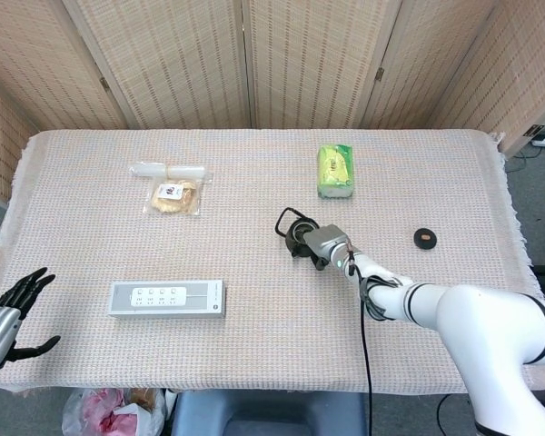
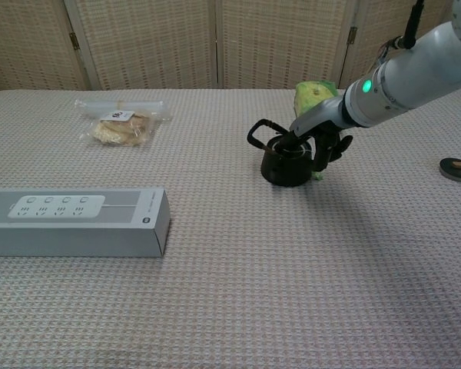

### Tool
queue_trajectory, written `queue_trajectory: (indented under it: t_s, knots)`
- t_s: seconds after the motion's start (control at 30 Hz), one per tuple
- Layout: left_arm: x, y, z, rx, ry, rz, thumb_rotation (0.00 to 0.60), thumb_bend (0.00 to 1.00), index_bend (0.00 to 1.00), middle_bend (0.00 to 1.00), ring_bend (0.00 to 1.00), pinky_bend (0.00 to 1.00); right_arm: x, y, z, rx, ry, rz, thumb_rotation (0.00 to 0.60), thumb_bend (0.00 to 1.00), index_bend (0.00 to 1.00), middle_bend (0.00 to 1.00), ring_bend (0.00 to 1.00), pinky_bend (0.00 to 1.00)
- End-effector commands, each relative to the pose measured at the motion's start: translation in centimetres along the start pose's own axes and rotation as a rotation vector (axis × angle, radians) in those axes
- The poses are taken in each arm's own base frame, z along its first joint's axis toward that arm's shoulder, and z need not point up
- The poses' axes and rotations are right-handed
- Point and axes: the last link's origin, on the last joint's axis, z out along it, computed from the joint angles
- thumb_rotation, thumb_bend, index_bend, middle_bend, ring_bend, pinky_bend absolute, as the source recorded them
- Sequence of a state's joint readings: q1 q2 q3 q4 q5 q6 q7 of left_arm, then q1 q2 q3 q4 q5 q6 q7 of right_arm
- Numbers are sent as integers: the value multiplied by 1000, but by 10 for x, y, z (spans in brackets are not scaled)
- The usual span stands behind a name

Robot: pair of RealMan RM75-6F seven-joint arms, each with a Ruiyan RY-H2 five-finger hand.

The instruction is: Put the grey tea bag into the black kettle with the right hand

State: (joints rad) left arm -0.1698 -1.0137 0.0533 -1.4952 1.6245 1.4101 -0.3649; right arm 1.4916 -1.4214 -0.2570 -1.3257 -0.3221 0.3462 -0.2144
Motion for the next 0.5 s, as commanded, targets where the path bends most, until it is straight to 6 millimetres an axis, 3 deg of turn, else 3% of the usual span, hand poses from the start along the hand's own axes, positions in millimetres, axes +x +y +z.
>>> queue_trajectory:
  t_s: [0.03,0.3,0.5]
  knots:
    - [0,0,0,0,0,0,600,269,0,0,0,184,-1,0,1,-4,-6,-3,600,675,91,86,825,977]
    - [1,1,-1,-5,4,3,600,269,0,0,0,184,6,-1,-7,3,25,21,600,673,92,86,825,977]
    - [1,3,-4,-9,9,9,600,269,0,0,0,184,15,7,-42,-9,90,17,600,631,91,33,805,976]
